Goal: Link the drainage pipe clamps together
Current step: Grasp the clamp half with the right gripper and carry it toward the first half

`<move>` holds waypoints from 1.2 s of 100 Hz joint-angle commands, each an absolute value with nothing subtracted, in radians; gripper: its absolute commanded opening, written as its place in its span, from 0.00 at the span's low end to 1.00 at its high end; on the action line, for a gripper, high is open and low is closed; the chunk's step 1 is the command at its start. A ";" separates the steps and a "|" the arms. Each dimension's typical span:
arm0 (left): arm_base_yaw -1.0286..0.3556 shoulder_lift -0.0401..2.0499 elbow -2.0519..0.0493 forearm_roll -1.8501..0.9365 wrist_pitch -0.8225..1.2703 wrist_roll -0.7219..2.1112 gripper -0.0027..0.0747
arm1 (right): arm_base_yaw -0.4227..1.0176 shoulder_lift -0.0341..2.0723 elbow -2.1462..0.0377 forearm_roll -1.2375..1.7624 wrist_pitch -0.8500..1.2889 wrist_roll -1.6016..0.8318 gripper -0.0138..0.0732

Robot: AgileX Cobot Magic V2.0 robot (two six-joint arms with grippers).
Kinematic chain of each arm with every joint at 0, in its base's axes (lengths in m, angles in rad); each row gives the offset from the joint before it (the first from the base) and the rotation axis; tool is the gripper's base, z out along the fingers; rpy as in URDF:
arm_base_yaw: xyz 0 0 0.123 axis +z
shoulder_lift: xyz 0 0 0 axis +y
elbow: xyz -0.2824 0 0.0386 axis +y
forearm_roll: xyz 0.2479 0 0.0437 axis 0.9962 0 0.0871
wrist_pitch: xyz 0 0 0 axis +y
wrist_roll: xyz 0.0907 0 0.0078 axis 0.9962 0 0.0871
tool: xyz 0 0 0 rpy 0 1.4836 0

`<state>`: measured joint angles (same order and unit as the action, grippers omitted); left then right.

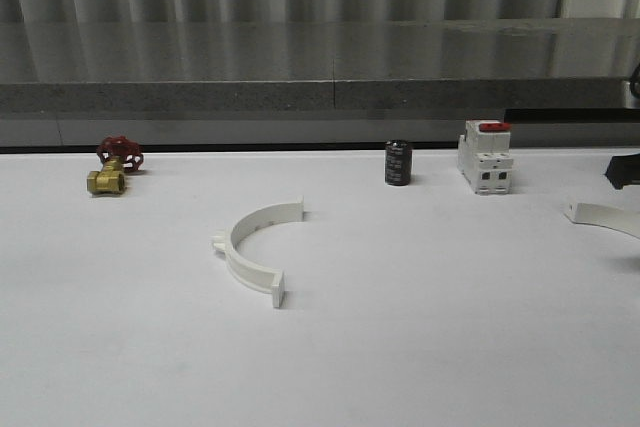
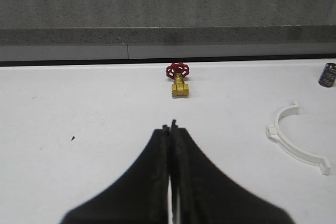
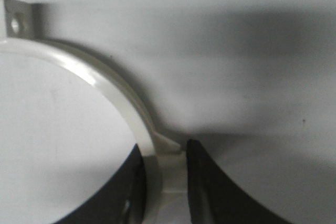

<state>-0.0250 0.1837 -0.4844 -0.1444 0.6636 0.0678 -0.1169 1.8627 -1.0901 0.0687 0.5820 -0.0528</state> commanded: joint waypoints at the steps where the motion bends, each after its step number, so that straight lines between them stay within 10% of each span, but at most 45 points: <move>1: -0.032 0.194 -0.511 -0.160 0.588 0.068 0.01 | -0.122 1.824 -1.114 0.073 0.557 -0.061 0.27; 120: -0.032 0.194 -0.511 -0.160 0.588 0.068 0.01 | 0.400 1.755 -1.254 -0.234 0.684 0.734 0.27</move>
